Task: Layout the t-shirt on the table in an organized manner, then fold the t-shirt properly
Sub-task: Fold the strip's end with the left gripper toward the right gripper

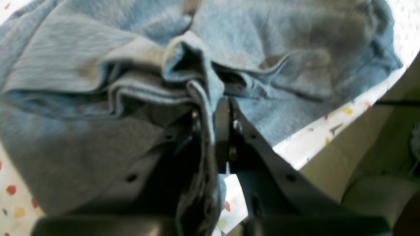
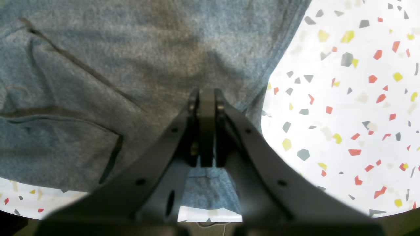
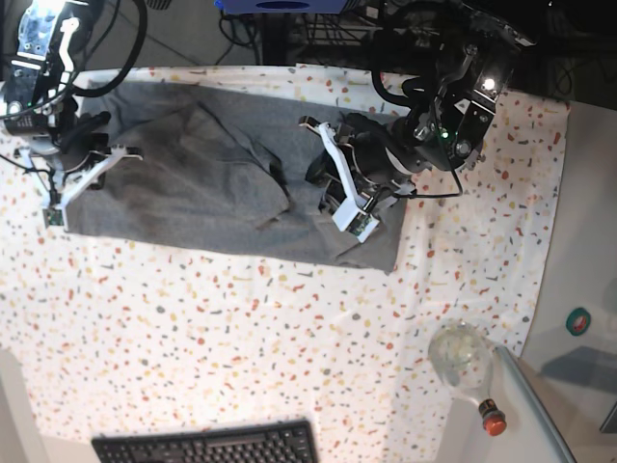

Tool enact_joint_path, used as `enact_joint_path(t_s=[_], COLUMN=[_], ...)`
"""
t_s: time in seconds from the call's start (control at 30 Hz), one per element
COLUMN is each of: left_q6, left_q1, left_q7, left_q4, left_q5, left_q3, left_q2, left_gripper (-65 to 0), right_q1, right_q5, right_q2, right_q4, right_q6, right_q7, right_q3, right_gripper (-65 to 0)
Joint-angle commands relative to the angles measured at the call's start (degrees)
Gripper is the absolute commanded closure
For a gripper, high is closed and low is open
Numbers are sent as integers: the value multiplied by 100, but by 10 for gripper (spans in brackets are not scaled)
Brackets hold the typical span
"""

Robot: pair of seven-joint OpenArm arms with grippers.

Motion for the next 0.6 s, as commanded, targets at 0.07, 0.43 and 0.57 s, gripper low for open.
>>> enact_joint_path(t_s=[0.07,0.43,0.57], left_q6=[38,38,38], left_q1=[-204,-423,-371], left_q7=[-102,-67,-67], left_q4=[81,-192,-183], left_q5=[-42,-42,-42], left_q3=[-8,54,142], left_q2=[45,229,212], left_gripper=[0,0,0], right_q1=[11,11,20], right_q5=[22,22,22], right_q2=[34,34,34], right_q4=[84,84,84], right_q6=[-10,-10,-10], right_q7=[109,109,109], right_q3=[15,15,15], right_gripper=[0,0,0])
